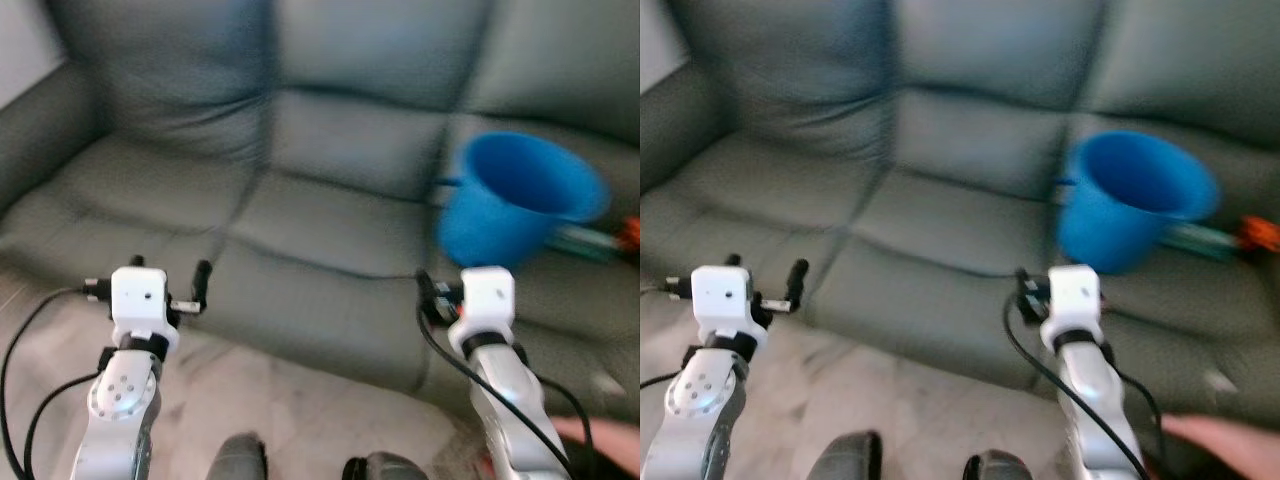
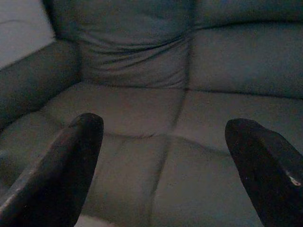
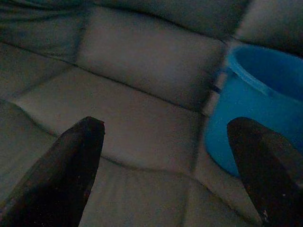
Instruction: Hang hanger
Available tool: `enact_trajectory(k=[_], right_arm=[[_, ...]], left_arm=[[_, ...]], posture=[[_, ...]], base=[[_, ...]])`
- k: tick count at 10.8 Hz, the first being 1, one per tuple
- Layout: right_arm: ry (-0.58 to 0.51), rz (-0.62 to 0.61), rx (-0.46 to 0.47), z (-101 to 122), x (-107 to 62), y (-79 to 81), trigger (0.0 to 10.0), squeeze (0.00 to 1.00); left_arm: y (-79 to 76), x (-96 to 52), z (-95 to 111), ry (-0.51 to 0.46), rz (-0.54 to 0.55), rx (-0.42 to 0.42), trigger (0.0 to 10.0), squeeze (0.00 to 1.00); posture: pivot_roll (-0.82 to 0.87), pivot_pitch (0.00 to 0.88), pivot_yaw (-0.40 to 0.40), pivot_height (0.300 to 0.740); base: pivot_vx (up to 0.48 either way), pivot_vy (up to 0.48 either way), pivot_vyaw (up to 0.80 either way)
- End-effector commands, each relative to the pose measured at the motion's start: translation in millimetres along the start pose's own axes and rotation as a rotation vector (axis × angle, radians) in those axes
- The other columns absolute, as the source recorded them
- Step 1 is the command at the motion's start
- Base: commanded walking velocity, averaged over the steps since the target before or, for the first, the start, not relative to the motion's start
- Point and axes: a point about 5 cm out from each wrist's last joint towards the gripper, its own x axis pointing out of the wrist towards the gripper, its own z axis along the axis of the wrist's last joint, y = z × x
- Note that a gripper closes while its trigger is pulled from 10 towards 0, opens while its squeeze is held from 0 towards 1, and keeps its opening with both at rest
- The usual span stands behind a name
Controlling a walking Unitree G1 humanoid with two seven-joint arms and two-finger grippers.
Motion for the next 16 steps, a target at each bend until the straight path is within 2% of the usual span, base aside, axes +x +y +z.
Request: enact_trajectory(k=[1, 3, 6, 10, 12, 14, 16], right_arm=[[0.012, -0.015, -0.013, -1.3, 0.9, -6.7, 10.0, 0.0], [0.011, -0.018, -0.018, -1.0, 4.4, -10.2, 10.0, 0.0], [0.001, -0.01, -0.021, 0.4, 8.6, -4.8, 10.0, 0.0], [-0.009, 0.002, -0.029, 2.3, 11.7, -3.6, 10.0, 0.0], [-0.031, 0.025, -0.028, 7.8, 18.6, -0.6, 10.0, 0.0], [-0.048, 0.022, -0.029, 13.2, 25.8, -0.3, 10.0, 0.0], [-0.04, 0.014, -0.02, 10.0, 21.7, -2.6, 10.0, 0.0]], left_arm=[[2.1, -0.6, 4.0, -0.007, 0.04, 0.018, 10.0, 0.0], [4.9, -1.5, -0.3, 0.032, 0.085, 0.033, 10.0, 0.0], [5.9, -2.0, -2.0, 0.064, 0.138, 0.015, 10.0, 0.0], [3.5, -6.4, -4.3, 0.081, 0.108, -0.009, 10.0, 0.0], [-0.5, 2.2, 6.0, 0.036, 0.065, -0.002, 10.0, 0.0], [6.7, 9.5, 9.6, 0.029, 0.082, -0.009, 10.0, 0.0], [4.8, 1.6, 3.0, 0.051, 0.074, 0.002, 10.0, 0.0]], posture=[[-0.02, 0.123, -0.042, 0.74], [-0.01, 0.125, -0.045, 0.74], [0.0, 0.115, -0.037, 0.74], [0.0, 0.125, -0.047, 0.74], [0.01, 0.129, -0.055, 0.74], [0.0, 0.127, -0.049, 0.74], [0.0, 0.129, -0.049, 0.74]], base=[[0.0, 0.0, 0.8], [0.0, 0.0, 0.8], [0.0, 0.0, 0.8], [0.0, 0.0, 0.8], [0.0, 0.0, 0.8], [0.0, 0.0, 0.8], [0.0, 0.0, 0.8]])
